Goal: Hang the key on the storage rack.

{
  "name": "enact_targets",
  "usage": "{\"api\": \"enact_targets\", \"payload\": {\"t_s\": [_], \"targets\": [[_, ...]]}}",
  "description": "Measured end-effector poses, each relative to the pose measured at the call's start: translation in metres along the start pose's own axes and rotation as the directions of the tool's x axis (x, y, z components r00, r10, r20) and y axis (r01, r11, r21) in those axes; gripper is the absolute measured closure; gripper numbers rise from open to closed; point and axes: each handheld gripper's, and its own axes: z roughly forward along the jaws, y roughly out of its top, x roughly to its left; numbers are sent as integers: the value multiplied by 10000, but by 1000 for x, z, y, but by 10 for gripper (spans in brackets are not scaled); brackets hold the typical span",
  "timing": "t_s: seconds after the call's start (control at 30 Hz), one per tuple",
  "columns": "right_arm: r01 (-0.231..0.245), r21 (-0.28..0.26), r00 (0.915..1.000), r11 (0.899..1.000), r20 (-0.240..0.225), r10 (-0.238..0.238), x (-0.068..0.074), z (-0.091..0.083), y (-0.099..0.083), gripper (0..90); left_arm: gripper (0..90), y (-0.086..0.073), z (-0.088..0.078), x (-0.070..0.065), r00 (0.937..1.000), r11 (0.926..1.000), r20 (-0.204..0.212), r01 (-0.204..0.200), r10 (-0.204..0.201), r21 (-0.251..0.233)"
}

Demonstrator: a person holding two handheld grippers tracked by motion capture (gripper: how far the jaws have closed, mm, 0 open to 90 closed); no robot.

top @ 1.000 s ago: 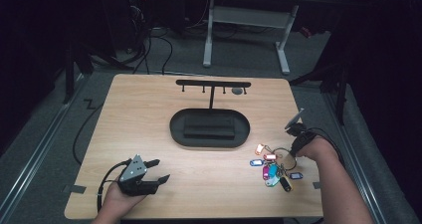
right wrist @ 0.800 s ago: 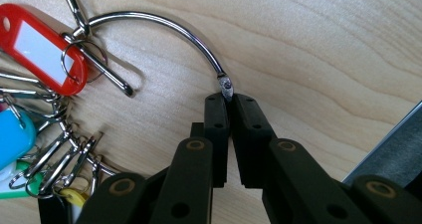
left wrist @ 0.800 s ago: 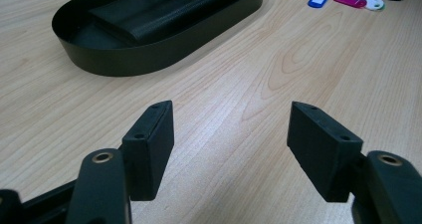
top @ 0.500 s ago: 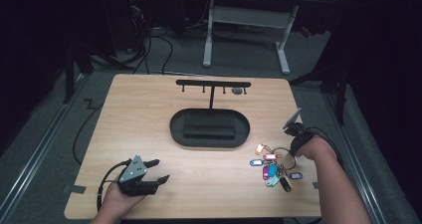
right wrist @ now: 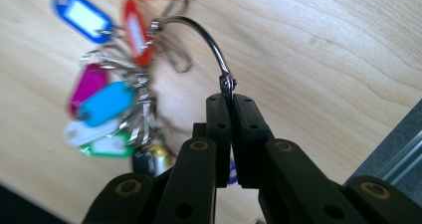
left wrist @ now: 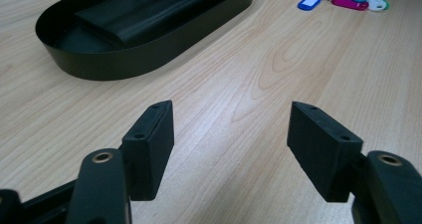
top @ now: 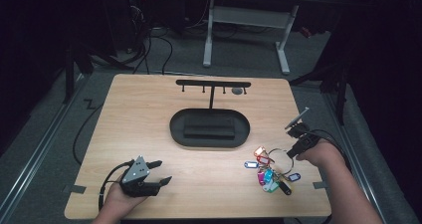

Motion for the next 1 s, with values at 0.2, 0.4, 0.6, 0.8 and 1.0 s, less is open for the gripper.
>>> {"api": "enact_targets", "payload": {"t_s": [0.2, 0.4, 0.6, 0.8, 1.0], "targets": [[126, -399, 9998, 9991, -126, -131, 22, -34, -9, 879, 356, 1, 1, -2, 9996, 9995, -26, -282, 283, 114], [514, -634, 9984, 9967, -214, -529, 41, -62, -7, 880, 315, 1, -1, 2, 9997, 9999, -218, -77, 75, -87], [818, -710, 9966, 9941, -7, -820, 50, -86, -1, 880, 314, 0, 0, 4, 9993, 9998, -308, -201, 198, -92], [1119, -711, 9934, 9912, 311, -1099, 58, -102, 6, 880, 314, 0, -1, 5, 9988, 9995, -366, -321, 319, -32], [1476, -426, 9885, 9881, 412, -1458, 67, -117, 21, 880, 321, 0, -2, 5, 9981, 9989, -457, -426, 417, -184]]}}
